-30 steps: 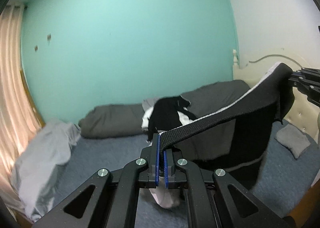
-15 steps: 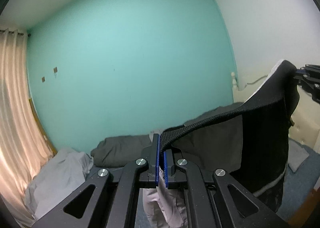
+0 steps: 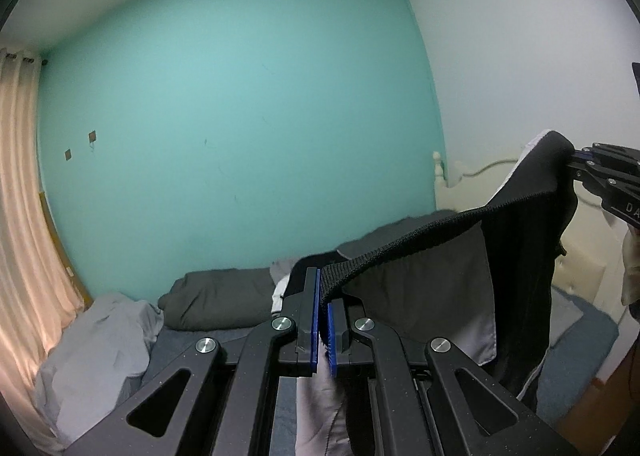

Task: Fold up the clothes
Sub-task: 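Lift the jacket by its black hem high above the bed with both grippers, then swing the hanging jacket forward and lay it flat on the bed with both grippers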

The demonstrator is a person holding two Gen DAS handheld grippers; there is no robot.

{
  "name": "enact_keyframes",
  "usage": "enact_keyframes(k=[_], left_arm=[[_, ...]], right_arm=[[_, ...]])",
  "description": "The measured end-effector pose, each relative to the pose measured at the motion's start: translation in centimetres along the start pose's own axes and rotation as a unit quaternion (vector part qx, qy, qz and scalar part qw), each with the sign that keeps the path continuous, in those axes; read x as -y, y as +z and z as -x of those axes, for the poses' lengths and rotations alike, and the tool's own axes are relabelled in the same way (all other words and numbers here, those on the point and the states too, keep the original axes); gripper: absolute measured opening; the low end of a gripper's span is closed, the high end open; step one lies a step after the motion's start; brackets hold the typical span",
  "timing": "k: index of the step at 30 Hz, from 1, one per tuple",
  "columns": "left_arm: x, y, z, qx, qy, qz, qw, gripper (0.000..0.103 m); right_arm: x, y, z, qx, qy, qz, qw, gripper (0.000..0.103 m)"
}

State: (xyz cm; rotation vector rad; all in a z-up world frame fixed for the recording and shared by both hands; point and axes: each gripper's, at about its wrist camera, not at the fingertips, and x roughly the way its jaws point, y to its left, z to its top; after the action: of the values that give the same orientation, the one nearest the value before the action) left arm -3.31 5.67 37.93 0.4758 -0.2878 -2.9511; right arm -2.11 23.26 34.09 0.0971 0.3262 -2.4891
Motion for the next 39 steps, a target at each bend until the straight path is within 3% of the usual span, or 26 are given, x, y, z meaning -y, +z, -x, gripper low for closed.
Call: enact_keyframes(k=[5,11,17,29,39], left_arm=[[1.9,-2.9,-2.4,-0.036,0.0,-0.015,0.9992,0.003],[3.7,-6.7,-6.8,-0.08,-0.011,-0.017,0.9965,0.003],[4.8,-10.2,-12.2,-0.123,-0.017,-0.014,0.9922,0.003],[4.2,-14.8,-27.9,-0.185,-0.042,0.006,0.9818,0.003],[2.8,-22.1,-44.2,-0.249,-0.057,0.033,0.9663,0.003]], right_arm=[[-0.5,-3.8,-1.1,-0.033,0.004,-0.005,0.999,0.005],[0.1,-9.3,-5.5,-0.088,0.006,-0.023,0.996,0.005],[0.6,-12.7,-10.3,-0.124,0.012,-0.031,0.992,0.005],[4.2,-21.2,-24.8,-0.196,0.001,-0.071,0.978,0.005],[7.7,-30.1,-38.7,-0.25,0.004,-0.084,0.965,0.005]])
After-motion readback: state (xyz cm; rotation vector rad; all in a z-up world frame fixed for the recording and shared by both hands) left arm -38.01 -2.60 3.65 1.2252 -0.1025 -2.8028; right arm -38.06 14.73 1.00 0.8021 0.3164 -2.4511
